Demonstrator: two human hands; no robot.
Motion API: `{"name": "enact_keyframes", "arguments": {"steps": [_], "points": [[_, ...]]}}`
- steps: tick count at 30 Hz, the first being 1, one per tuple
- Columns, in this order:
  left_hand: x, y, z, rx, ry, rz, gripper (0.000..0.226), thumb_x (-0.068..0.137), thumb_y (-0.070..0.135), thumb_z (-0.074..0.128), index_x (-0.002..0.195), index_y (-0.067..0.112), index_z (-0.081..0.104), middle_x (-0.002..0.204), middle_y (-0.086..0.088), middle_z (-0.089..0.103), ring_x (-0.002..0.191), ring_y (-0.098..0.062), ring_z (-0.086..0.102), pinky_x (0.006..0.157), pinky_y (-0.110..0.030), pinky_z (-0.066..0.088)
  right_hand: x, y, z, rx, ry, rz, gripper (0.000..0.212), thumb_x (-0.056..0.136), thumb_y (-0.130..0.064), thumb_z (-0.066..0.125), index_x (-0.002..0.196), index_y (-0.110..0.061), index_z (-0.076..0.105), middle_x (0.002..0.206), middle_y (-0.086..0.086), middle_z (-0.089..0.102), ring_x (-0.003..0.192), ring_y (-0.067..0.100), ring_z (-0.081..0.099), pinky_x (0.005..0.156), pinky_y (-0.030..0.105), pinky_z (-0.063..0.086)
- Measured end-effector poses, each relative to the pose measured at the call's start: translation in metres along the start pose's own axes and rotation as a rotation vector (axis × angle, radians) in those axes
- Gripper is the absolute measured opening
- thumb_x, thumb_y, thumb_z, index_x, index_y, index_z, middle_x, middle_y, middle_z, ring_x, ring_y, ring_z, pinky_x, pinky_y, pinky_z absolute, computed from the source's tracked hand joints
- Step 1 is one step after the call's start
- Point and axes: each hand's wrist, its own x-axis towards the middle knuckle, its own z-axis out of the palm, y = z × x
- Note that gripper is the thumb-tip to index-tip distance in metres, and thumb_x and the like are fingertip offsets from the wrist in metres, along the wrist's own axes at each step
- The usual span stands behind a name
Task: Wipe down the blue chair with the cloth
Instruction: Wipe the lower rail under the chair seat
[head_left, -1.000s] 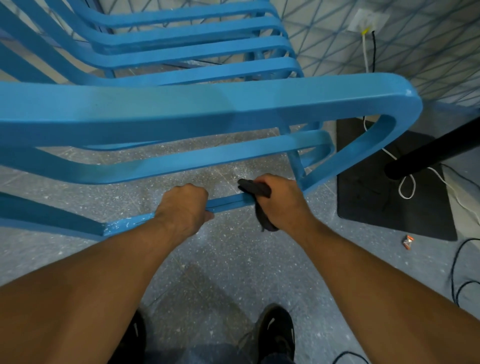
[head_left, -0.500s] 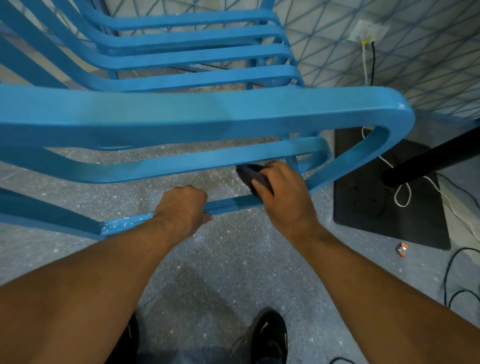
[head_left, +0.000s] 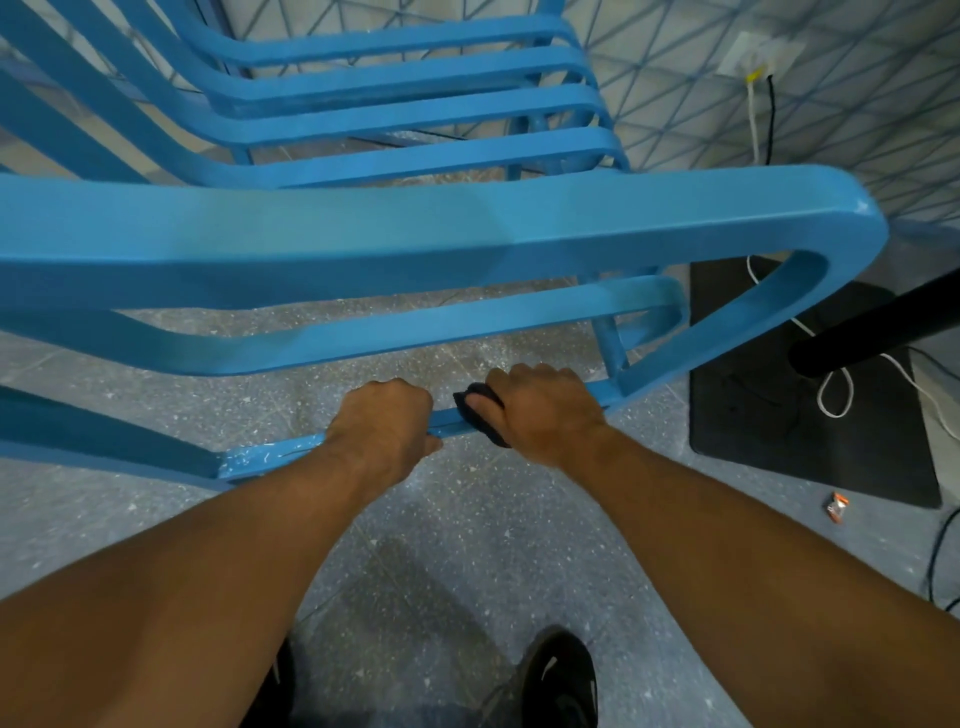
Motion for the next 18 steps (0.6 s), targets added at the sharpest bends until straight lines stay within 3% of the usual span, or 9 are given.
{"name": "enact_keyframes", "arguments": {"steps": [4,6,8,11,15,18], "points": [[0.000,0.000,0.002,0.004,0.001,0.001,0.037,0.090,0.052,0.058,0.110,0.020,0.063,0.103,-0.004,0.065,0.091,-0.021,0.060,0.075,-0.031,0.046,0.025,-0.015,-0.006,0.118,-0.071,0.242,0.048,0.097,-0.050,0.028,0.085,-0.018,0.062,0.077,0.004,0.060,0.067,0.024,0.055,0.063,0.033,0.039],[0.000,0.000,0.002,-0.001,-0.005,0.000,0.039,0.090,0.052,0.058,0.110,0.019,0.063,0.103,-0.005,0.065,0.092,-0.021,0.060,0.075,-0.031,0.046,0.018,-0.017,0.002,0.052,0.070,0.158,0.038,0.097,-0.043,0.037,0.082,-0.017,0.060,0.077,0.005,0.063,0.064,0.026,0.055,0.062,0.033,0.039],[0.000,0.000,0.002,-0.007,-0.004,-0.002,0.039,0.090,0.052,0.058,0.110,0.019,0.064,0.101,-0.004,0.064,0.091,-0.021,0.060,0.075,-0.030,0.047,-0.003,-0.012,0.015,-0.005,0.209,0.009,0.033,0.097,-0.042,0.039,0.098,-0.019,0.063,0.091,0.004,0.067,0.075,0.028,0.059,0.070,0.038,0.041],[-0.001,-0.001,0.001,-0.012,-0.016,-0.001,0.039,0.091,0.052,0.057,0.111,0.019,0.063,0.103,-0.004,0.064,0.091,-0.020,0.059,0.072,-0.029,0.044,-0.024,0.006,0.026,0.108,0.223,-0.178,0.045,0.095,-0.041,0.036,0.132,-0.021,0.053,0.122,0.002,0.062,0.102,0.027,0.057,0.090,0.044,0.041],[0.000,-0.003,0.002,-0.027,-0.004,0.002,0.039,0.091,0.052,0.057,0.112,0.019,0.064,0.103,-0.003,0.064,0.088,-0.019,0.058,0.070,-0.028,0.042,-0.019,0.024,0.015,0.257,0.098,-0.248,0.047,0.096,-0.041,0.046,0.138,-0.022,0.049,0.127,0.000,0.061,0.111,0.024,0.055,0.099,0.041,0.037],[0.001,-0.003,0.002,-0.012,-0.002,0.008,0.039,0.091,0.052,0.057,0.110,0.019,0.064,0.101,-0.003,0.064,0.086,-0.019,0.056,0.070,-0.029,0.042,-0.009,0.023,0.007,0.242,-0.021,-0.161,0.042,0.093,-0.054,0.047,0.127,-0.031,0.053,0.113,-0.007,0.062,0.100,0.019,0.055,0.091,0.036,0.038]]}}
